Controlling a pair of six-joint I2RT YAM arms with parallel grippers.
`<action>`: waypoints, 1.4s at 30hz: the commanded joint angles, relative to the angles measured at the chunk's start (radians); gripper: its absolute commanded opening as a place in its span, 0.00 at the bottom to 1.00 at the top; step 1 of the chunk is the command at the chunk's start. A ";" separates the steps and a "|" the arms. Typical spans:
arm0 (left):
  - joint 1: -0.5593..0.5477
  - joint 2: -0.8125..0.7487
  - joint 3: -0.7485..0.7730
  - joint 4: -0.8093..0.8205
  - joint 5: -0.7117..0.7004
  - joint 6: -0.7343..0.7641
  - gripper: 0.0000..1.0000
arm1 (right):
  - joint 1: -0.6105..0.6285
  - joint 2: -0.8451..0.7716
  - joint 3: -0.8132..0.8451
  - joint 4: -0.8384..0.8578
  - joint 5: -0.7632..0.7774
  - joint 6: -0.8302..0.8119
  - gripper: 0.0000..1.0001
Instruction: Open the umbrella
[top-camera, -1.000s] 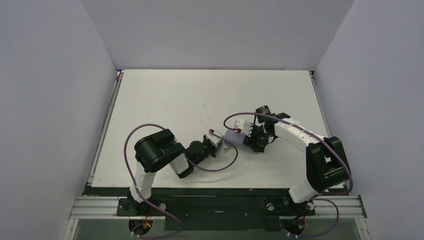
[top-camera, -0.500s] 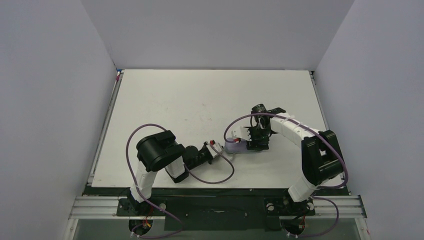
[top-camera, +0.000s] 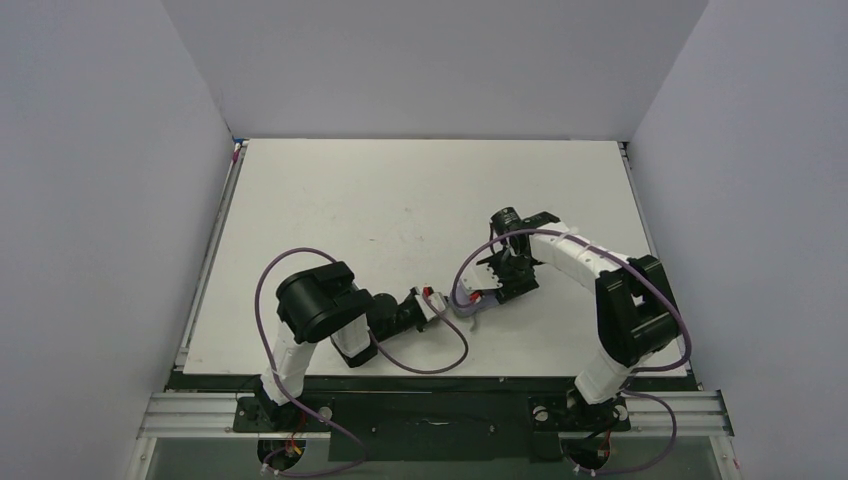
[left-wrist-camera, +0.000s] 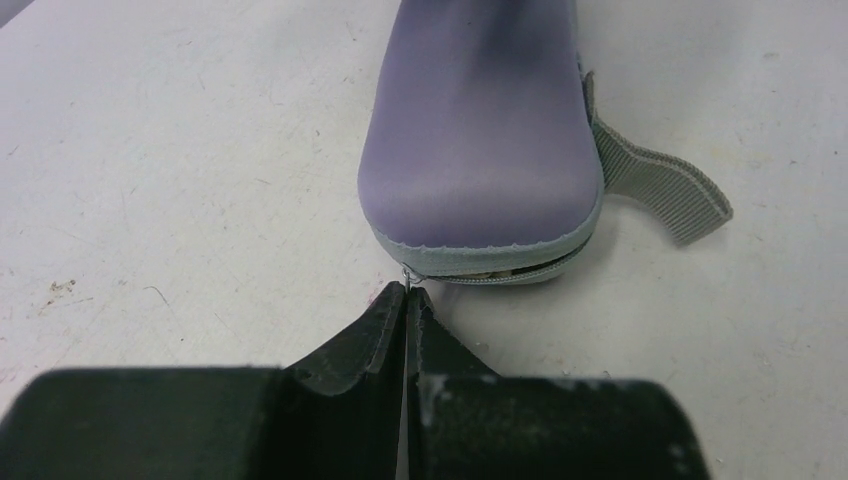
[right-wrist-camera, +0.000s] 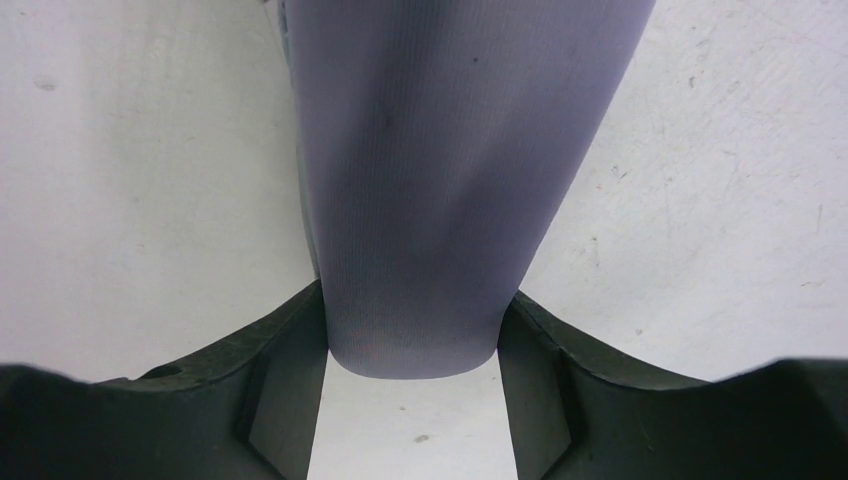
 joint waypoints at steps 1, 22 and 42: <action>-0.003 0.022 -0.021 0.087 0.010 0.049 0.00 | 0.002 0.045 0.108 -0.052 0.018 -0.014 0.23; -0.085 -0.012 -0.011 0.057 0.022 0.077 0.00 | -0.278 -0.104 0.220 -0.154 -0.131 1.227 0.80; -0.173 0.019 0.155 -0.100 -0.014 0.064 0.00 | -0.148 0.003 0.093 0.147 -0.173 1.924 0.87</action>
